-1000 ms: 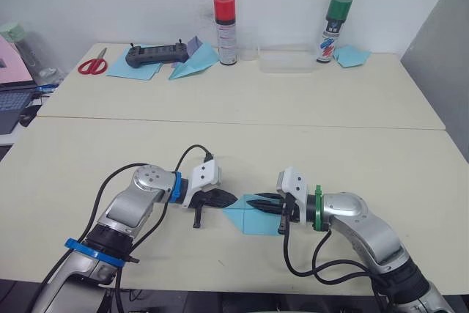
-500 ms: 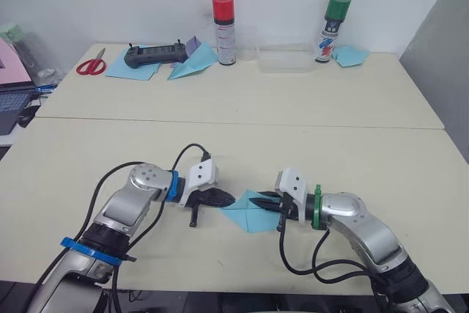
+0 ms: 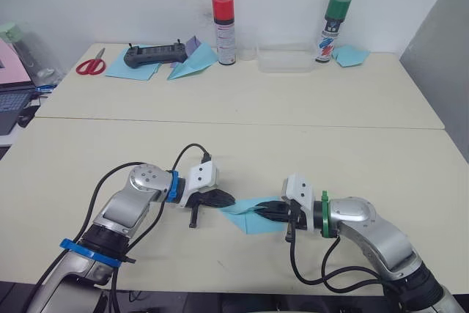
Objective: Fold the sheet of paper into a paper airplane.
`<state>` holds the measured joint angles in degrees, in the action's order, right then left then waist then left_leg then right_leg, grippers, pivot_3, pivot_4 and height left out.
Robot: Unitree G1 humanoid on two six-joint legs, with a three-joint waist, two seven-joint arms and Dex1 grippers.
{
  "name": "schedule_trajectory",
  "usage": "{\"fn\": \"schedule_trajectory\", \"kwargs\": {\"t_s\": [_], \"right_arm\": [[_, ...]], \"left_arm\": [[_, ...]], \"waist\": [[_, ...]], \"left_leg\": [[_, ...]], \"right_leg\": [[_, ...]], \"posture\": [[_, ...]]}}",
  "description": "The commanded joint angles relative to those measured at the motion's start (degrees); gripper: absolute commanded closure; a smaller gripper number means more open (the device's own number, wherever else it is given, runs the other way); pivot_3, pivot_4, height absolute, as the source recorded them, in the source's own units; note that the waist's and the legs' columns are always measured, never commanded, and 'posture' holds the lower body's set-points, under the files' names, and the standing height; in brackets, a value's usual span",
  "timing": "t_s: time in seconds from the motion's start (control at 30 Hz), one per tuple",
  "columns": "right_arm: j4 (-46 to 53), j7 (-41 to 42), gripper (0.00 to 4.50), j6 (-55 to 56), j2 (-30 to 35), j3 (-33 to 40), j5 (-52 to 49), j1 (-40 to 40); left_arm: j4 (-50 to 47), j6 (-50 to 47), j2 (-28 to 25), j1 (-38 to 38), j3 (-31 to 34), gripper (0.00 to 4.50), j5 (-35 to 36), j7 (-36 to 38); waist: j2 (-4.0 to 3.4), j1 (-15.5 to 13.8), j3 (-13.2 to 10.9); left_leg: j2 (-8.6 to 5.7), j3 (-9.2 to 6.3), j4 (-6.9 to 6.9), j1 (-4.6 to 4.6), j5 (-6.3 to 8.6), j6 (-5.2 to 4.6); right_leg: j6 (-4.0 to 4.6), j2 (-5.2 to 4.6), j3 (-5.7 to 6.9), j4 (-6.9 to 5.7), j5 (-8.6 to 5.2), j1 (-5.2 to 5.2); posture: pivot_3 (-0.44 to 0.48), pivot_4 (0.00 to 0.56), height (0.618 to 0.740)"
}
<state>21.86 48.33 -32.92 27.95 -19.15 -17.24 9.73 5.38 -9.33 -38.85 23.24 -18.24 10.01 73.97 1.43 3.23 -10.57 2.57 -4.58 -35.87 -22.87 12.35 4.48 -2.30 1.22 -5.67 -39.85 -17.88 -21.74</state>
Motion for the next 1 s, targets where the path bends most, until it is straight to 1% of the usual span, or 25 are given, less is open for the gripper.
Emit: {"fn": "schedule_trajectory", "kwargs": {"t_s": [0.03, 0.23, 0.3, 0.4, 0.47, 0.57, 0.67, 0.83, 1.0], "right_arm": [[2.76, -0.7, 4.26, -2.9, -0.88, 2.28, -3.42, 1.27], [0.62, 0.21, 4.26, -2.72, -0.55, 2.33, -3.33, 3.38], [-0.6, 1.94, 4.26, 0.47, 0.92, 0.91, -1.0, 4.29], [0.28, 7.04, 4.26, 8.25, 5.94, -0.78, 2.37, 4.16], [0.38, 7.77, 4.26, 11.25, 6.83, -0.78, 3.01, 4.02], [1.69, 7.85, 3.72, 16.28, 7.23, -1.87, 5.52, 4.05], [2.6, 9.02, 2.76, 19.97, 7.75, -4.28, 8.23, 4.28], [3.43, 11.19, 2.76, 23.49, 8.16, -7.34, 11.48, 5.59], [0.85, 11.68, 2.76, 28.04, 7.39, -9.66, 15.86, 7.79]], "left_arm": [[3.57, 3.04, -0.11, -0.64, -3.17, 4.5, -4.06, 1.19], [5.94, 6.31, 0.43, 0.29, -3.32, 4.5, -4.91, 2.24], [6.27, 6.98, 0.53, 0.26, -3.42, 4.5, -5.12, 2.3], [6.03, 7.21, 0.49, -0.12, -3.44, 4.5, -4.96, 2.22], [6.04, 7.25, 0.5, -0.17, -3.36, 4.5, -4.92, 2.15], [5.7, 6.98, 0.27, -0.41, -3.0, 4.5, -4.71, 1.99], [4.88, 6.7, -0.11, -1.14, -2.66, 4.5, -4.5, 1.85], [3.44, 5.84, -0.39, -2.01, -2.14, 4.5, -4.36, 1.61], [2.23, 5.0, -0.66, -2.52, -1.81, 4.5, -4.21, 1.37]], "waist": [[0.0, 0.0, 0.0], [0.0, -0.01, 0.0], [0.0, -0.02, 0.0], [0.0, -0.11, 0.0], [0.0, -0.09, 0.0], [-0.01, -0.1, 0.0], [-0.01, -0.07, 0.0], [-0.01, -0.01, 0.0], [-0.01, -0.02, 0.01]], "left_leg": [[0.0, 0.0, 0.0, 0.0, 0.0, 0.0], [-0.01, 0.0, 0.0, 0.0, 0.0, 0.0], [-0.01, 0.0, 0.0, 0.0, 0.0, 0.0], [-0.03, 0.01, -0.01, -0.01, 0.0, 0.0], [-0.03, 0.01, 0.0, -0.02, 0.0, 0.0], [-0.03, 0.0, 0.03, -0.02, 0.0, -0.01], [-0.03, 0.01, 0.03, -0.02, 0.0, 0.0], [-0.01, 0.01, 0.05, -0.02, 0.0, 0.0], [-0.01, 0.01, 0.05, -0.01, 0.0, 0.0]], "right_leg": [[0.0, 0.0, 0.0, 0.0, 0.0, 0.0], [0.0, 0.0, 0.0, 0.0, 0.0, 0.0], [0.0, 0.0, 0.0, 0.01, 0.0, 0.0], [0.0, -0.03, 0.01, 0.05, 0.0, 0.01], [-0.01, -0.04, 0.01, 0.14, 0.01, 0.03], [-0.02, -0.03, 0.02, 0.14, 0.01, 0.03], [-0.03, -0.03, 0.01, 0.15, 0.01, 0.03], [-0.02, -0.02, 0.02, 0.16, 0.01, 0.02], [-0.02, -0.02, 0.02, 0.16, 0.01, 0.02]], "posture": [[0.0, 0.15, 0.74], [0.0, 0.15, 0.74], [0.0, 0.15, 0.74], [0.0, 0.15, 0.74], [0.0, 0.15, 0.74], [0.0, 0.15, 0.74], [0.0, 0.15, 0.74], [0.0, 0.15, 0.74], [0.0, 0.15, 0.74]]}}
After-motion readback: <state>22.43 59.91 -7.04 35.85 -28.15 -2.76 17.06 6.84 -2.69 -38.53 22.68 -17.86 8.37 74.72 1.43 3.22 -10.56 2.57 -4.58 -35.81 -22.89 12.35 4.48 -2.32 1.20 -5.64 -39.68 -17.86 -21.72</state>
